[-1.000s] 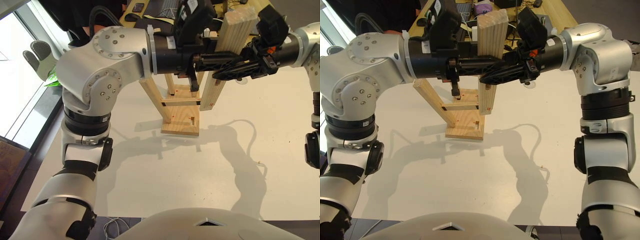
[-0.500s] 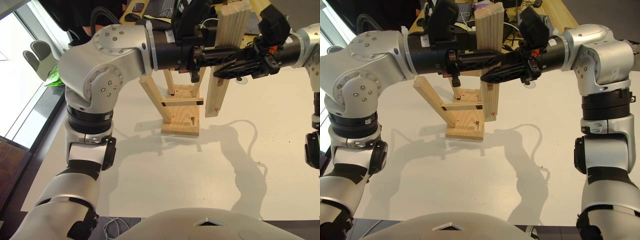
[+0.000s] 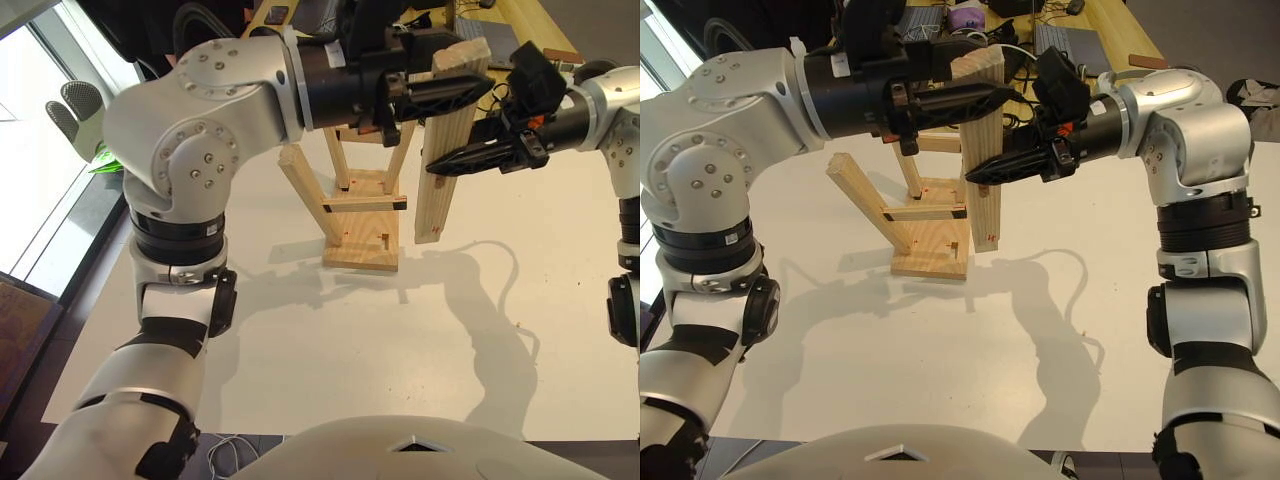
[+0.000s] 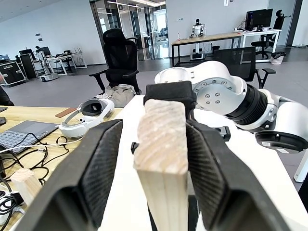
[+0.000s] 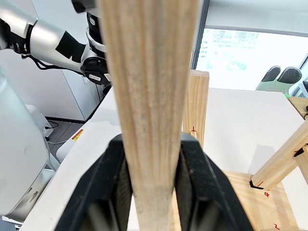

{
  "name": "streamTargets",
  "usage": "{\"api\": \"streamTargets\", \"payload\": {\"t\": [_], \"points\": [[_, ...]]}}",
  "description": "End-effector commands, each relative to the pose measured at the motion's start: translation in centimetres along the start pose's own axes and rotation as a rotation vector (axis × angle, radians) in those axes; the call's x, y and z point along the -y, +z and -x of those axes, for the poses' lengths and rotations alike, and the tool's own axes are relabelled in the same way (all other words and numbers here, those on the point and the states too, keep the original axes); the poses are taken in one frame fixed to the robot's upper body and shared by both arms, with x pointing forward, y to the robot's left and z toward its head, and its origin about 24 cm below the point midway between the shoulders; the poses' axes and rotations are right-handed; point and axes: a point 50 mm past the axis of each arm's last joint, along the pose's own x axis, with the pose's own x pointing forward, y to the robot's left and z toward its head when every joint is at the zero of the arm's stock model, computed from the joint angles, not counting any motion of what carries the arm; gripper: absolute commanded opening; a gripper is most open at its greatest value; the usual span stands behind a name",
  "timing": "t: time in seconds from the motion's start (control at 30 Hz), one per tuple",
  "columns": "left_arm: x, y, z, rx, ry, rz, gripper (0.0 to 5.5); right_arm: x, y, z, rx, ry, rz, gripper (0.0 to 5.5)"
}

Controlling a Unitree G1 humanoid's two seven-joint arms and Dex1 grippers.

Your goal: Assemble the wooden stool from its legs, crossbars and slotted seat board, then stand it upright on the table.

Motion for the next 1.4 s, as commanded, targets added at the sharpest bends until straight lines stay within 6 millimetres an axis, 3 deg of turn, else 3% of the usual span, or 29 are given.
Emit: {"api": "streamTargets", "payload": {"t": [0.03, 0.17, 0.57, 0.6, 0.83, 1.2, 1.4], "points": [[0.3, 0.4, -0.2, 0.019, -0.024, 0.021, 1.99, 0.1, 0.2, 0.3, -0.011, -0.023, 0.019, 0.99], [0.7, 0.4, -0.2, 0.038, -0.051, 0.047, 1.16, 0.5, 0.4, 0.3, -0.001, -0.045, 0.034, 0.99], [0.6, 0.1, -0.2, 0.015, -0.051, 0.051, 1.09, 0.9, 1.2, -0.1, 0.017, -0.069, 0.086, 0.99], [0.6, 0.1, -0.2, 0.014, -0.051, 0.051, 1.09, 0.9, 1.3, -0.1, 0.020, -0.069, 0.091, 1.36], [0.5, 0.0, -0.2, 0.005, -0.047, 0.048, 1.02, 1.2, 1.7, -0.4, 0.027, -0.074, 0.107, 2.48], [0.6, -0.9, 0.0, -0.054, -0.042, 0.009, 1.02, 1.3, 3.9, 0.1, 0.025, -0.029, 0.141, 2.48], [0.5, -1.1, 0.0, -0.058, -0.033, 0.000, 1.02, 1.3, 3.8, 0.0, 0.019, -0.015, 0.135, 1.56]]}}
